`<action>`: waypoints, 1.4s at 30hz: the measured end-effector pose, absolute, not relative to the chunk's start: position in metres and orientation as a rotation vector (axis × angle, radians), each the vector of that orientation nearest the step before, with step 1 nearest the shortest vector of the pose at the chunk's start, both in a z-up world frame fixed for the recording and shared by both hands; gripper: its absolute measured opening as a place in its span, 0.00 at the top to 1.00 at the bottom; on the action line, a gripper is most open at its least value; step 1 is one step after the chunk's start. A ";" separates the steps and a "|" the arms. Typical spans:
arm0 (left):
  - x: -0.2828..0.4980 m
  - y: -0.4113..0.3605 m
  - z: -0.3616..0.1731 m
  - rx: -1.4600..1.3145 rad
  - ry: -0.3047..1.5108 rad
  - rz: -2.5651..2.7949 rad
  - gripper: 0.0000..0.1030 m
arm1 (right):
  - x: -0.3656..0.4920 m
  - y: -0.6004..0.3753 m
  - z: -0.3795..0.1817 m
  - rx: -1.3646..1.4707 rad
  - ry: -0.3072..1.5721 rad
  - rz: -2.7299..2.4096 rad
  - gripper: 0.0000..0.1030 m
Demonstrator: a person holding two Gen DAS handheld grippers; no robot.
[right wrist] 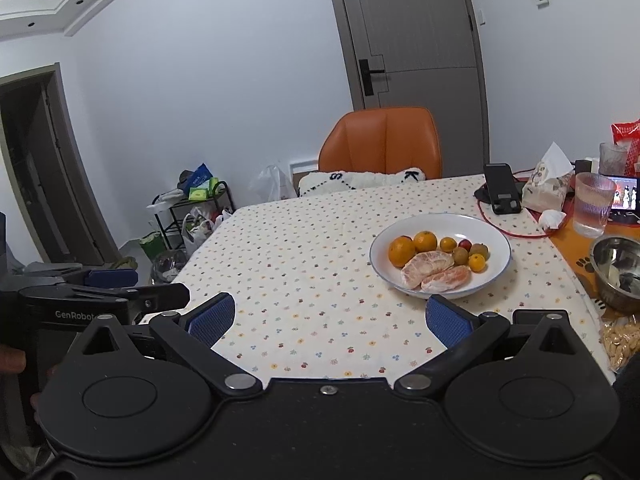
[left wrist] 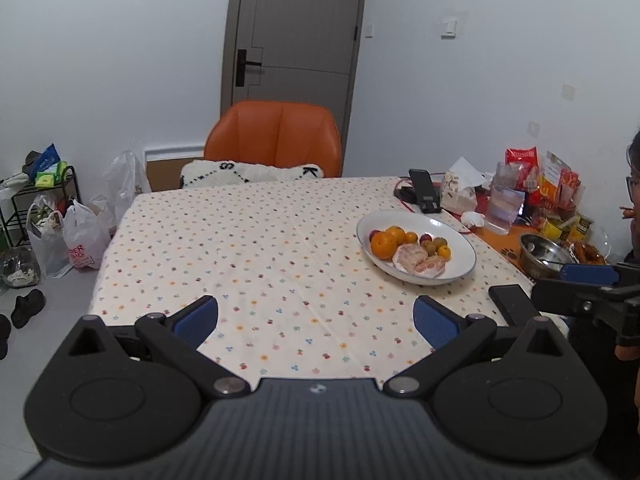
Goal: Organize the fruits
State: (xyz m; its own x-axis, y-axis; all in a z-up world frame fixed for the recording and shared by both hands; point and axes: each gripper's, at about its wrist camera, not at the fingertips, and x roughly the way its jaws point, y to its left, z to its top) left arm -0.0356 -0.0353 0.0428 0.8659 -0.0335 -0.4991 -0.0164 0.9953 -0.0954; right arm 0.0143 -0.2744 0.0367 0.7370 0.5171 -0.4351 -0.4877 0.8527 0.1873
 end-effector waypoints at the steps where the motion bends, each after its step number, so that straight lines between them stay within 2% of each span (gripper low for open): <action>1: -0.036 -0.034 0.043 -0.100 0.525 -0.006 0.00 | 0.015 -0.275 0.037 0.065 0.495 0.551 0.00; 42: -0.036 -0.031 0.040 -0.089 0.526 0.002 0.00 | 0.016 -0.274 0.031 0.068 0.514 0.543 0.00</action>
